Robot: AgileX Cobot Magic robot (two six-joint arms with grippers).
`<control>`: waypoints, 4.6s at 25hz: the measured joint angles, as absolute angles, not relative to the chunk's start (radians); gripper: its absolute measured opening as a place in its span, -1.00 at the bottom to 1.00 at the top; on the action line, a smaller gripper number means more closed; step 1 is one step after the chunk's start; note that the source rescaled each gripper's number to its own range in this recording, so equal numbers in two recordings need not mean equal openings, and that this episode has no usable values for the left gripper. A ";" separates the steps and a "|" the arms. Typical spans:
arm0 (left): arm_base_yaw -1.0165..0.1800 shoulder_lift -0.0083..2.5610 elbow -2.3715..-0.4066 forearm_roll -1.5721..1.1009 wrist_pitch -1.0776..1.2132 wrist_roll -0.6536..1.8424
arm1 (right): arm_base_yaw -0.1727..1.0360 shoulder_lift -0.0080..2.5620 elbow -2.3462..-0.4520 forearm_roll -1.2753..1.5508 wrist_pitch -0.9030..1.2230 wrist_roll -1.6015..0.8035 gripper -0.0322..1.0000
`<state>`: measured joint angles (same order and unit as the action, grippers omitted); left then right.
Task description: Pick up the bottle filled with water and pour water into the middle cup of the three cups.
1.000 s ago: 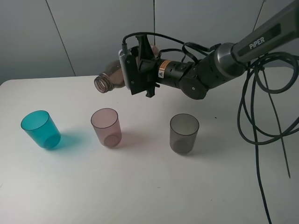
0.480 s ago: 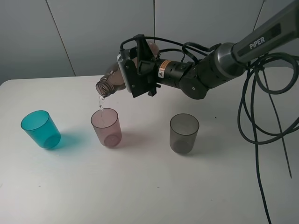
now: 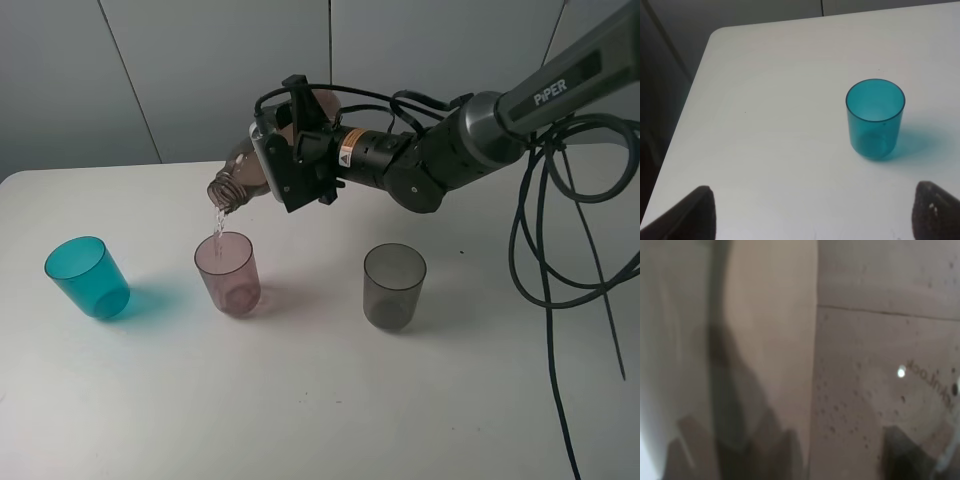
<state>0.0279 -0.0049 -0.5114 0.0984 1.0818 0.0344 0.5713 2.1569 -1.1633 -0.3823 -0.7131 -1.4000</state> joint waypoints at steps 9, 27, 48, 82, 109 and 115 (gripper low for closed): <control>0.028 -0.005 -0.511 0.098 1.082 0.034 | 0.571 2.157 -1.163 -0.382 -0.713 -1.454 -0.94; 0.028 -0.005 -0.511 0.098 1.082 0.034 | 0.571 2.157 -1.168 -0.426 -0.726 -1.557 -0.94; 0.028 -0.005 -0.511 0.098 1.082 0.034 | 0.571 2.157 -1.170 -0.473 -0.764 -1.670 -0.94; 0.028 -0.005 -0.511 0.098 1.082 0.034 | 0.575 2.152 -1.170 -0.593 -0.746 -1.328 -0.94; 0.028 -0.005 -0.511 0.098 1.082 0.030 | 0.386 2.227 -1.207 -0.698 -0.937 0.203 -0.94; 0.028 -0.005 -0.511 0.098 1.082 0.030 | 0.343 2.322 -1.307 -0.754 -0.953 0.351 -0.94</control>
<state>0.0279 -0.0049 -0.5114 0.0984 1.0818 0.0298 0.3433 2.3217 -1.3068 -0.7537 -0.9525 0.3515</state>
